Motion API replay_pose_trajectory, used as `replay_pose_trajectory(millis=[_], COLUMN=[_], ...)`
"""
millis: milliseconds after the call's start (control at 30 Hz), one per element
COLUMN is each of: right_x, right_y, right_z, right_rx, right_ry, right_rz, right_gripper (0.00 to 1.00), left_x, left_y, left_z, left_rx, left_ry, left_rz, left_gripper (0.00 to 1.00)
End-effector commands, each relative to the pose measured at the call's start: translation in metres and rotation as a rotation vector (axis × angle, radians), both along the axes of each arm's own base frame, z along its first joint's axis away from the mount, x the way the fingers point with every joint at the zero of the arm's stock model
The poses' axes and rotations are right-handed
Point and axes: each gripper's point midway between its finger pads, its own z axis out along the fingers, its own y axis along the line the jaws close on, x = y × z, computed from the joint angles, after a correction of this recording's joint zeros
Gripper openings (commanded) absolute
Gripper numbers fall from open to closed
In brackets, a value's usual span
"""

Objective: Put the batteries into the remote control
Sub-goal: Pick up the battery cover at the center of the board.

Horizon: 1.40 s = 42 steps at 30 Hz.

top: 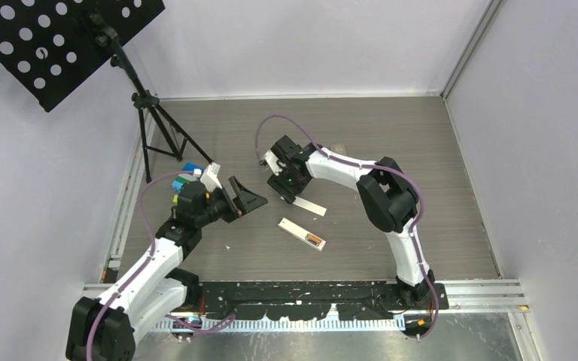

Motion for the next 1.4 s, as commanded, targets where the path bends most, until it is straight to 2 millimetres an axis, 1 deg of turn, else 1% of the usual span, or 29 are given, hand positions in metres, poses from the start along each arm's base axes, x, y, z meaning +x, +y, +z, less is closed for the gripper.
replay_pose_trajectory(millis=[0,100,233,400,467,533,700,833,933,1067,1167,1367], right_x=[0.007,0.005,0.0,-0.002,-0.002,0.0,0.007,0.013,0.014,0.01,0.005,0.002], right_y=[0.024,0.031,0.033,0.029,0.028,0.028,0.031,0.035,0.034,0.033,0.032,0.034], right_z=[-0.021,-0.026,-0.031,-0.036,-0.035,-0.031,-0.009,0.017,0.035,0.051,0.057,0.075], right_rx=[0.04,0.035,0.033,0.019,0.022,0.033,0.071,0.103,0.125,0.154,0.181,0.246], right_ry=[-0.031,-0.041,-0.03,-0.027,-0.035,-0.057,-0.111,-0.152,-0.157,-0.149,-0.131,-0.109], right_rz=[-0.02,-0.004,0.012,0.012,0.004,-0.003,-0.007,-0.009,-0.027,-0.062,-0.092,-0.159], right_gripper=[0.58,0.55,0.52,0.35,0.31,0.3,0.29,0.29,0.3,0.31,0.32,0.32], left_x=[0.001,0.0,0.0,0.0,0.0,0.0,-0.002,-0.001,0.002,0.008,0.013,0.017], left_y=[0.001,0.001,0.003,0.002,0.001,0.001,0.001,-0.001,-0.006,-0.015,-0.017,-0.022], left_z=[0.008,0.009,0.007,0.003,0.002,0.0,-0.005,-0.007,-0.004,0.006,0.008,0.0], left_rx=[0.004,0.007,0.017,0.019,0.018,0.02,0.018,0.005,-0.015,-0.059,-0.072,-0.084], left_ry=[-0.044,-0.044,-0.045,-0.036,-0.03,-0.025,-0.018,-0.023,-0.041,-0.106,-0.143,-0.144], left_rz=[-0.013,-0.011,-0.008,-0.012,-0.018,-0.02,-0.023,-0.028,-0.05,-0.092,-0.094,-0.118], left_gripper=[0.89,0.88,0.88,0.88,0.88,0.87,0.88,0.87,0.87,0.86,0.86,0.85])
